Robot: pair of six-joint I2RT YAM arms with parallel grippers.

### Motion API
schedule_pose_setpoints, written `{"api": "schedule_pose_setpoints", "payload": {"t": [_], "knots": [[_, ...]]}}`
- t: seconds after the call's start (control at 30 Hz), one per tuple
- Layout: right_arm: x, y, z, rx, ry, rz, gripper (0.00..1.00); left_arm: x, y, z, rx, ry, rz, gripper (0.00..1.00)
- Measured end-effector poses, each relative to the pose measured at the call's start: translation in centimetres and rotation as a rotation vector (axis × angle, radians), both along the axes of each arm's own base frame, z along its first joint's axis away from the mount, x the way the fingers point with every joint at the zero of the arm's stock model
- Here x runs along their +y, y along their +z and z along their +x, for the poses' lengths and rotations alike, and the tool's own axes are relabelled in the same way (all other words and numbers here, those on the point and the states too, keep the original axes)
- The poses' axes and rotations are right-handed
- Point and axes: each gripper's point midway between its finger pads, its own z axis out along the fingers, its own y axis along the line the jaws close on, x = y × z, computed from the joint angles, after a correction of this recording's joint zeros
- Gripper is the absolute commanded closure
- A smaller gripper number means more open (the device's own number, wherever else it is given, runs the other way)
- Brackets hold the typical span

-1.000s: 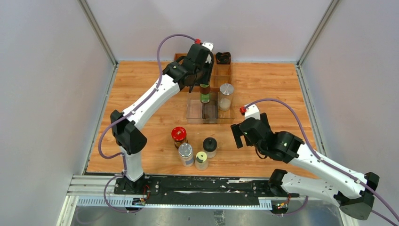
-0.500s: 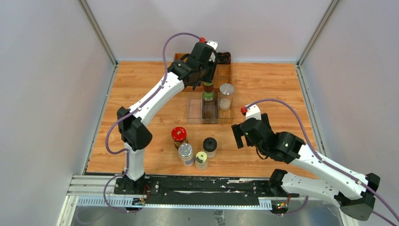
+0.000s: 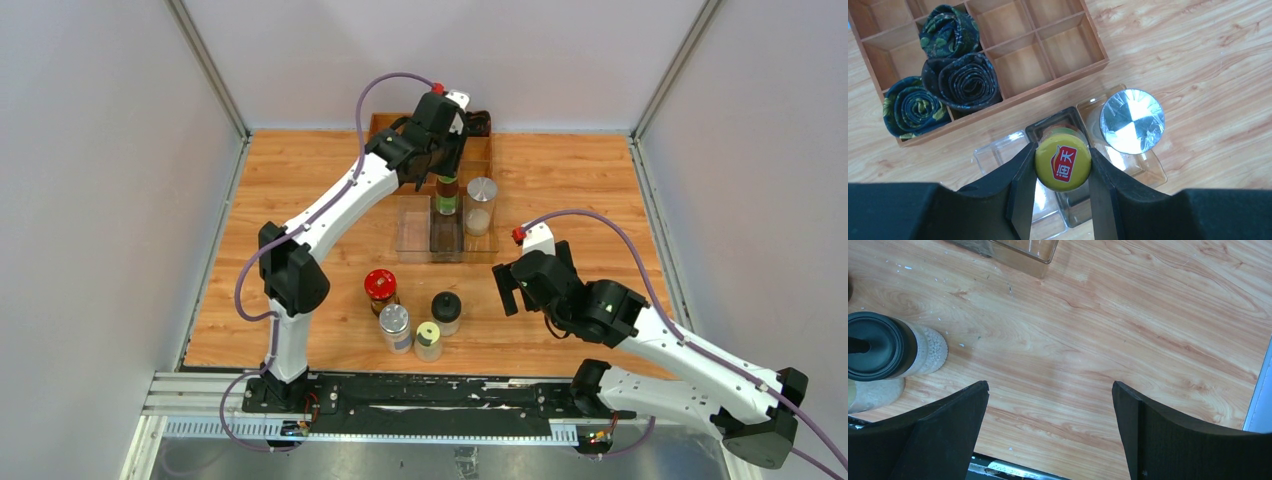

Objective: Organize the condiment bottles
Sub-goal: Place the bottle in the storage box.

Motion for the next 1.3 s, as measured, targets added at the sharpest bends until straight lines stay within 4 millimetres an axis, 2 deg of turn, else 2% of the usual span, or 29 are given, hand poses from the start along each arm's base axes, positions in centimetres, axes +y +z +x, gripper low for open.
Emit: {"api": "schedule_pose_setpoints", "payload": {"t": [0.27,0.9,1.3], "knots": [[-0.1,-0.1,0.0,0.002,0.000,-0.003,0.00,-0.6,-0.4,0.4,-0.015,-0.013,-0.014,0.76],[-0.1,-0.3,-0.1,0.007,0.000,-0.010,0.00,-0.3,-3.8,0.3,0.017,-0.020,0.026,0.76],[-0.1,-0.4,-0.1,0.010,0.000,-0.015,0.00,-0.4,-4.6,0.4,0.017,-0.020,0.026,0.76]]}}
